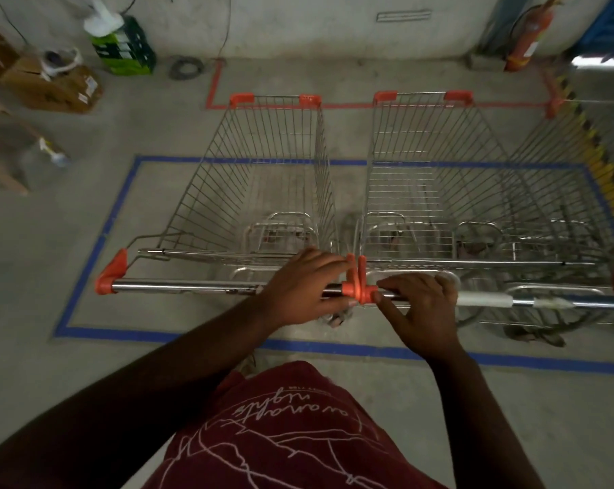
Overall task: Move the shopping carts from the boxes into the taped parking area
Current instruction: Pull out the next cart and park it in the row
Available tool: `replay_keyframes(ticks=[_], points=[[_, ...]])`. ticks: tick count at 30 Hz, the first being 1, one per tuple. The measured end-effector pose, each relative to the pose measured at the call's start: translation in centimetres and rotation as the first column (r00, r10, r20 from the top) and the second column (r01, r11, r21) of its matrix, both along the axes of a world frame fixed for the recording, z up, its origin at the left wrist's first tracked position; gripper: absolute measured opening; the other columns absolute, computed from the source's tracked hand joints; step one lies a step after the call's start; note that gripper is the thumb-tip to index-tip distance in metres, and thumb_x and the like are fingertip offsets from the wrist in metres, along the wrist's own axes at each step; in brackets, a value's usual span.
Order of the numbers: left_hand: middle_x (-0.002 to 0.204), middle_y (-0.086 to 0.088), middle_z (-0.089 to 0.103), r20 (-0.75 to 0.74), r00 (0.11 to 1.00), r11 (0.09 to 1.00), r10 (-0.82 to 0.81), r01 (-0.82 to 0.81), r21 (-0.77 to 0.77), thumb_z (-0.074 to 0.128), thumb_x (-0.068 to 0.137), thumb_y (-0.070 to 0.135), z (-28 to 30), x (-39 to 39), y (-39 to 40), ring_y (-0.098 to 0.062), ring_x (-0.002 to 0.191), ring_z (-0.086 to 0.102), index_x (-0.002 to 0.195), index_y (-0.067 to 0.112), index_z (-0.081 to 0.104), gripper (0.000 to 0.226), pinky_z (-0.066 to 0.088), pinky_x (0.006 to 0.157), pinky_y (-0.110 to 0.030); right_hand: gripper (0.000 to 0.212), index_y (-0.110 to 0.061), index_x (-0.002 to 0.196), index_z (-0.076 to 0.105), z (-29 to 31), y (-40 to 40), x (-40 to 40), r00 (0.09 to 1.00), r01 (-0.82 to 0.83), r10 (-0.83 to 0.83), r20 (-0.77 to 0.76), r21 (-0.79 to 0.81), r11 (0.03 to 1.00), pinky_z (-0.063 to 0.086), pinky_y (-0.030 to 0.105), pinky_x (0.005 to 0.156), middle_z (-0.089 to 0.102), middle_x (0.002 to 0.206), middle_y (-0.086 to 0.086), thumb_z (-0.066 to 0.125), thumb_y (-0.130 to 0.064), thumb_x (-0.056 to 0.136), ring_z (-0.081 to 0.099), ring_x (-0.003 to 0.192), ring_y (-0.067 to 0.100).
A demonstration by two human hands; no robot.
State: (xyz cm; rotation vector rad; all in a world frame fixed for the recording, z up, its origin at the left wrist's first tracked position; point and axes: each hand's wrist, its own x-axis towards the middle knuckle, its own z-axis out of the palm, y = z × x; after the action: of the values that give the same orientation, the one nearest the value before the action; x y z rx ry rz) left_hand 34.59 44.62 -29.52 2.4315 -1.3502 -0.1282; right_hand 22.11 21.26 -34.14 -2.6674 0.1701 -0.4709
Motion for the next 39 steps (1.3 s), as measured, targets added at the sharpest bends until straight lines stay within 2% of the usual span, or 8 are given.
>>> replay_keyframes(ticks=[6, 8, 12, 17, 20, 28, 32, 39], points=[[0.152, -0.005, 0.054, 0.057, 0.991, 0.993, -0.121, 0.121, 0.002, 0.049, 0.090, 0.069, -1.3, -0.3, -4.1, -0.025, 0.145, 0.042, 0.137, 0.015, 0.063, 0.073, 0.029, 0.122, -0.048, 0.033, -0.037, 0.114, 0.076, 0.2, -0.5, -0.2, 0.999, -0.031, 0.031, -0.009, 0.022, 0.999, 0.031, 0.039, 0.099, 0.075, 0.105, -0.019, 0.059, -0.057, 0.094, 0.066, 0.103, 0.012], [0.145, -0.006, 0.061, -0.016, 0.988, 0.988, -0.151, 0.150, -0.020, 0.052, 0.092, 0.064, -1.9, -0.1, -4.3, -0.024, 0.145, 0.044, 0.133, 0.013, 0.067, 0.068, 0.035, 0.120, -0.040, 0.034, -0.038, 0.113, 0.076, 0.2, -0.3, -0.2, 1.000, -0.019, 0.019, -0.004, 0.028, 0.999, 0.032, 0.038, 0.099, 0.075, 0.105, -0.018, 0.059, -0.058, 0.093, 0.066, 0.102, 0.013], [0.150, -0.002, 0.056, -0.011, 0.992, 0.992, -0.128, 0.128, -0.011, 0.057, 0.092, 0.061, -2.3, 0.0, -4.0, -0.018, 0.150, 0.035, 0.140, 0.015, 0.062, 0.067, 0.018, 0.118, -0.020, 0.034, -0.038, 0.114, 0.075, 0.1, -0.3, -0.3, 1.000, -0.011, 0.010, 0.021, 0.047, 0.999, 0.030, 0.035, 0.099, 0.075, 0.106, -0.018, 0.059, -0.060, 0.093, 0.064, 0.102, 0.011], [0.150, -0.003, 0.056, 0.082, 0.985, 0.987, -0.155, 0.158, -0.031, 0.056, 0.092, 0.059, -2.6, -0.1, -3.8, -0.020, 0.148, 0.039, 0.140, 0.013, 0.062, 0.067, 0.028, 0.118, -0.027, 0.033, -0.038, 0.113, 0.075, 0.0, -0.4, -0.3, 1.000, -0.008, 0.007, 0.025, 0.038, 0.999, 0.030, 0.034, 0.098, 0.075, 0.104, -0.018, 0.060, -0.059, 0.093, 0.064, 0.100, 0.011], [0.152, -0.004, 0.054, 0.077, 0.985, 0.988, -0.153, 0.155, -0.023, 0.071, 0.088, 0.052, -2.7, -0.3, -3.6, -0.021, 0.149, 0.038, 0.143, 0.012, 0.059, 0.068, 0.031, 0.117, -0.030, 0.034, -0.038, 0.113, 0.075, 0.0, -0.3, -0.3, 1.000, -0.004, 0.004, 0.025, 0.027, 1.000, 0.029, 0.034, 0.095, 0.075, 0.104, -0.019, 0.058, -0.060, 0.093, 0.064, 0.099, 0.013], [0.154, -0.001, 0.052, 0.069, 0.986, 0.988, -0.152, 0.152, -0.002, 0.069, 0.093, 0.043, -3.0, -1.0, -2.6, -0.020, 0.151, 0.035, 0.144, 0.015, 0.057, 0.060, 0.046, 0.108, -0.036, 0.030, -0.038, 0.113, 0.075, -0.7, 1.0, -0.7, 1.000, 0.010, -0.010, 0.002, 0.022, 1.000, 0.032, 0.036, 0.094, 0.074, 0.103, -0.019, 0.065, -0.057, 0.092, 0.064, 0.096, 0.013], [0.155, -0.001, 0.050, 0.100, 0.983, 0.988, -0.155, 0.153, 0.029, 0.059, 0.094, 0.054, -2.9, -1.2, -2.1, -0.018, 0.151, 0.034, 0.147, 0.015, 0.054, 0.065, 0.051, 0.101, -0.036, 0.029, -0.040, 0.112, 0.075, -0.5, 1.5, -1.2, 1.000, 0.015, -0.016, 0.015, 0.047, 0.999, 0.030, 0.035, 0.092, 0.074, 0.101, -0.020, 0.064, -0.058, 0.092, 0.063, 0.096, 0.011], [0.165, 0.001, 0.034, 0.064, 0.988, 0.980, -0.143, 0.133, 0.148, 0.051, 0.094, 0.067, -2.6, -1.3, -2.2, -0.014, 0.157, 0.017, 0.158, 0.018, 0.035, 0.082, 0.046, 0.108, -0.039, 0.035, -0.039, 0.110, 0.076, -0.1, 1.4, -1.9, 1.000, -0.001, 0.000, 0.020, 0.081, 0.997, 0.027, 0.032, 0.091, 0.073, 0.100, -0.022, 0.058, -0.062, 0.091, 0.062, 0.093, 0.009]])
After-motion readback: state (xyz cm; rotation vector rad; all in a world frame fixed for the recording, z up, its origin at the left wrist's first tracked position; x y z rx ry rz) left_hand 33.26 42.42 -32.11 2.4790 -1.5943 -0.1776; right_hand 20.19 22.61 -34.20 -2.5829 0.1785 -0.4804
